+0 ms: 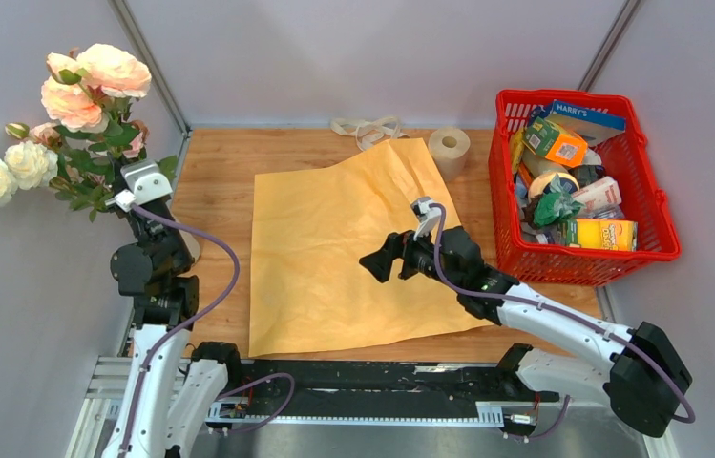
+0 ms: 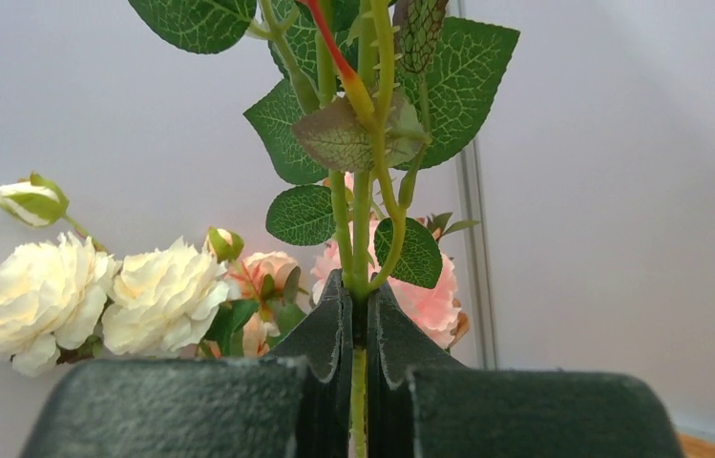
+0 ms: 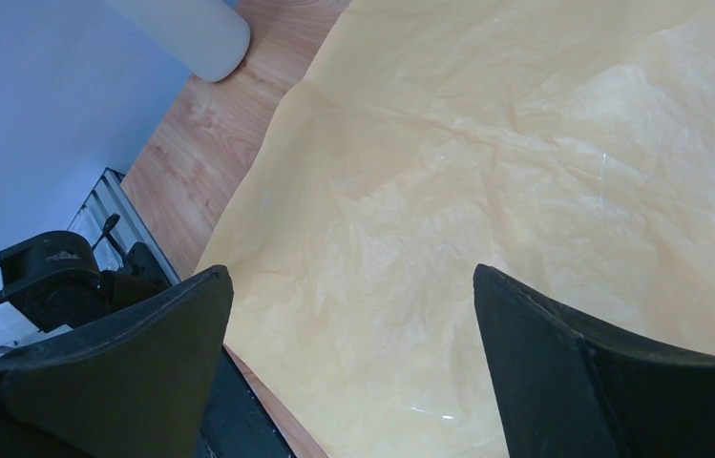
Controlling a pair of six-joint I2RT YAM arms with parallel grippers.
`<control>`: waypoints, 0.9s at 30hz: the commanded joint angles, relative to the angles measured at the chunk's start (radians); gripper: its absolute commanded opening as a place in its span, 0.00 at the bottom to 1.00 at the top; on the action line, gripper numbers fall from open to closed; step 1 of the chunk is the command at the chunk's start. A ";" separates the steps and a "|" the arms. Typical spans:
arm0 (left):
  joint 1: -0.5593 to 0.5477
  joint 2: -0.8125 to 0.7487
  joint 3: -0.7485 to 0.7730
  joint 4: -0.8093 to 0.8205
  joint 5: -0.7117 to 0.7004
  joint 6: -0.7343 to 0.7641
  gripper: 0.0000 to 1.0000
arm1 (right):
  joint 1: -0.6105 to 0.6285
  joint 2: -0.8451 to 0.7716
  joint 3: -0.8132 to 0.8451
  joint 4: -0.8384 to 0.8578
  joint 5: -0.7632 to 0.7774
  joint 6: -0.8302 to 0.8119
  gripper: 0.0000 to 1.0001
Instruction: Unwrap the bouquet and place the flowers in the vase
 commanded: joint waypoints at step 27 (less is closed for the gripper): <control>0.146 0.021 -0.042 -0.412 -0.152 -0.455 0.43 | -0.046 -0.021 0.006 0.003 -0.029 -0.064 1.00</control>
